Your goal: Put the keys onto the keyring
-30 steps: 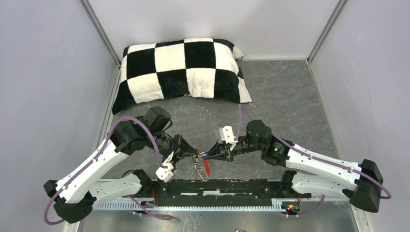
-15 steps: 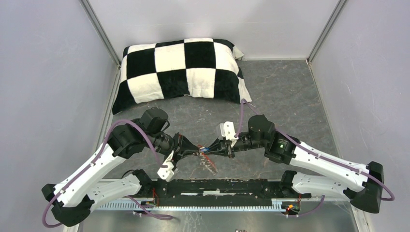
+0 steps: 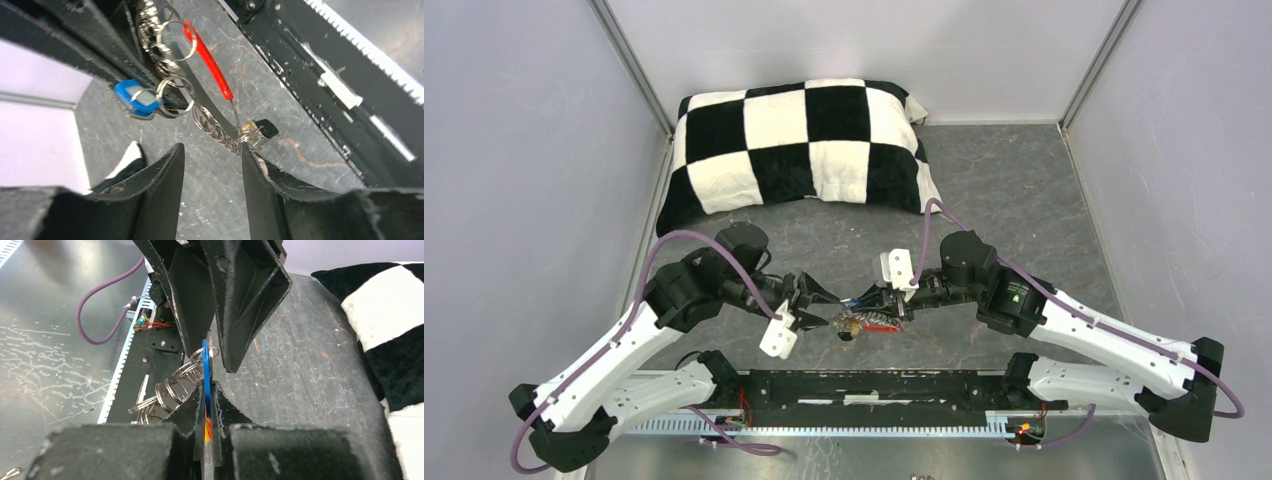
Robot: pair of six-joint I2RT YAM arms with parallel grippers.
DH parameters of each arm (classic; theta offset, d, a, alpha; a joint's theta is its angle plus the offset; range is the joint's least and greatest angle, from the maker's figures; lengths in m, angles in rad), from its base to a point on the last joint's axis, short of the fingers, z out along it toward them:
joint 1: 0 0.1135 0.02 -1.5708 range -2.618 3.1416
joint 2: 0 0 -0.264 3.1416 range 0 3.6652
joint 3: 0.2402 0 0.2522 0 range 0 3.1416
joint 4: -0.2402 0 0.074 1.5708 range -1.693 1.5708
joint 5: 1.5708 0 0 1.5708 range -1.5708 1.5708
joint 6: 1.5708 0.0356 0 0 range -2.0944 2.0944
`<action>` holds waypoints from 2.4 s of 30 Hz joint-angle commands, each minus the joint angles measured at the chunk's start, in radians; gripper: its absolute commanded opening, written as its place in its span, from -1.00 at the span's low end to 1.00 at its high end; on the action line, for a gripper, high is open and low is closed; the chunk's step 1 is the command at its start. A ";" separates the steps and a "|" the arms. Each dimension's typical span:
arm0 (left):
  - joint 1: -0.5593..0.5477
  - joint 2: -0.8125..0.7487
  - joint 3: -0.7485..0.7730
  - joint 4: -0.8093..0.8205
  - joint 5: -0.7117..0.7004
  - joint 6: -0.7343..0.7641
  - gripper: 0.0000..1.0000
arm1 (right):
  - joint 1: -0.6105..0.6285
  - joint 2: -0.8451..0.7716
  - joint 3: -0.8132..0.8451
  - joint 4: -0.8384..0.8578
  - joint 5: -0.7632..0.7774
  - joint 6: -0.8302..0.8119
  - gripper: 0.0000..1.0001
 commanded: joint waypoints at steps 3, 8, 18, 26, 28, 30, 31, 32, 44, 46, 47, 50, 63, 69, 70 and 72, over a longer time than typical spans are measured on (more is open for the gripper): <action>-0.005 -0.003 0.005 0.207 0.010 -0.595 0.12 | -0.002 0.002 0.081 0.000 0.008 -0.076 -0.99; -0.005 0.009 -0.004 0.296 0.004 -0.870 0.10 | -0.002 0.010 0.099 -0.008 0.009 -0.096 -0.99; -0.003 0.019 0.016 0.273 0.032 -0.919 0.00 | -0.002 -0.004 0.104 -0.001 0.022 -0.101 -0.99; -0.003 0.022 0.034 0.264 0.079 -0.945 -0.24 | -0.002 -0.006 0.105 -0.009 0.018 -0.116 -0.99; -0.003 0.022 0.036 0.270 0.082 -0.969 -0.27 | -0.002 -0.006 0.101 -0.007 0.025 -0.117 -0.99; -0.003 0.021 0.036 0.278 0.083 -0.992 -0.30 | -0.002 -0.006 0.099 -0.005 0.027 -0.119 -0.99; -0.003 0.021 0.036 0.280 0.083 -1.000 -0.33 | -0.001 -0.006 0.095 -0.003 0.027 -0.119 -0.99; -0.003 0.021 0.037 0.281 0.082 -1.003 -0.35 | -0.002 -0.007 0.092 -0.002 0.028 -0.121 -0.98; 0.004 0.019 0.050 0.307 0.083 -1.085 -0.32 | -0.002 -0.010 0.087 0.002 0.009 -0.127 -0.99; 0.005 0.021 0.047 0.319 0.088 -1.106 -0.31 | -0.002 -0.012 0.085 0.005 0.009 -0.124 -0.99; 0.006 0.023 0.046 0.326 0.088 -1.117 -0.31 | -0.002 -0.013 0.084 0.007 0.010 -0.123 -0.99; 0.007 0.024 0.040 0.353 0.088 -1.141 -0.32 | -0.002 -0.019 0.079 0.014 0.010 -0.118 -0.99; 0.012 0.020 0.045 0.318 0.117 -1.101 -0.96 | -0.002 -0.036 0.059 0.025 0.017 -0.112 -0.99; 0.012 0.015 0.038 0.313 0.163 -1.060 -0.96 | -0.002 -0.010 0.098 0.001 0.020 -0.092 -0.99; 0.012 0.017 0.035 0.320 0.166 -1.057 -0.96 | -0.002 -0.002 0.108 -0.002 0.021 -0.083 -0.99; 0.012 0.019 0.026 0.340 0.169 -1.053 -0.95 | -0.001 0.017 0.127 -0.009 0.013 -0.069 -0.95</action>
